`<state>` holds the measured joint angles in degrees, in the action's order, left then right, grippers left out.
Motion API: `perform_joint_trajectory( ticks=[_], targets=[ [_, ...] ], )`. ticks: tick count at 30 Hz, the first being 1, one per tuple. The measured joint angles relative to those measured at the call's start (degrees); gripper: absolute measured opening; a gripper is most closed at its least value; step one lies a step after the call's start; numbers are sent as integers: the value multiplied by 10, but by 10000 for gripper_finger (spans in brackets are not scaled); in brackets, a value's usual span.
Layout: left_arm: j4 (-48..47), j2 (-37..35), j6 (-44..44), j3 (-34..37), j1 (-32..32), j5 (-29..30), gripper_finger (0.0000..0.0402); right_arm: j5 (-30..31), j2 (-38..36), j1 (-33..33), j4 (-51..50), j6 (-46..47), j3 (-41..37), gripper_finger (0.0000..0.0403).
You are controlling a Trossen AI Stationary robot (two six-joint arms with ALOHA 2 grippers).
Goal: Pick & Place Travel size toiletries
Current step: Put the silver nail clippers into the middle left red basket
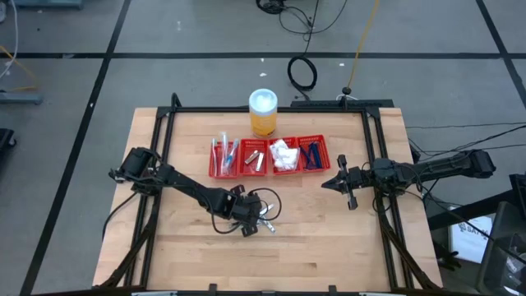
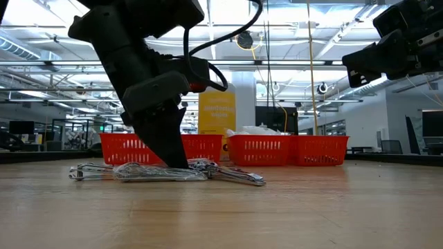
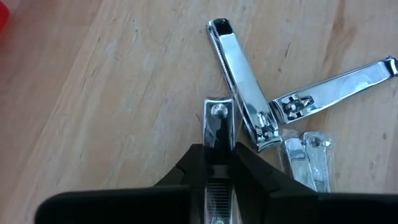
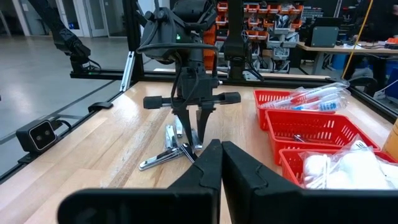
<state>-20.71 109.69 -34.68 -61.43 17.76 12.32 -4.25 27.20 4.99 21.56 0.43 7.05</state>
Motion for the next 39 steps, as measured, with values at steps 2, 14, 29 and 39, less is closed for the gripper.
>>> perform_joint_trajectory(
  ticks=[2, 14, 29, 39],
  targets=[
    [0, 0, 0, 0, 0, 0, 34, 0, 0, 0, 0, 0, 0, 0],
    [4, -39, 8, 4, 2, 19, 34, 1, 1, 0, 0, 1, 0, 0],
    [19, -141, 6, 1, 2, 182, 39, 1, 11, 0, 0, 4, 0, 0],
    [41, -159, 14, 0, -54, 209, 35, 2, 11, 0, 0, 5, 0, 0]
  ],
)
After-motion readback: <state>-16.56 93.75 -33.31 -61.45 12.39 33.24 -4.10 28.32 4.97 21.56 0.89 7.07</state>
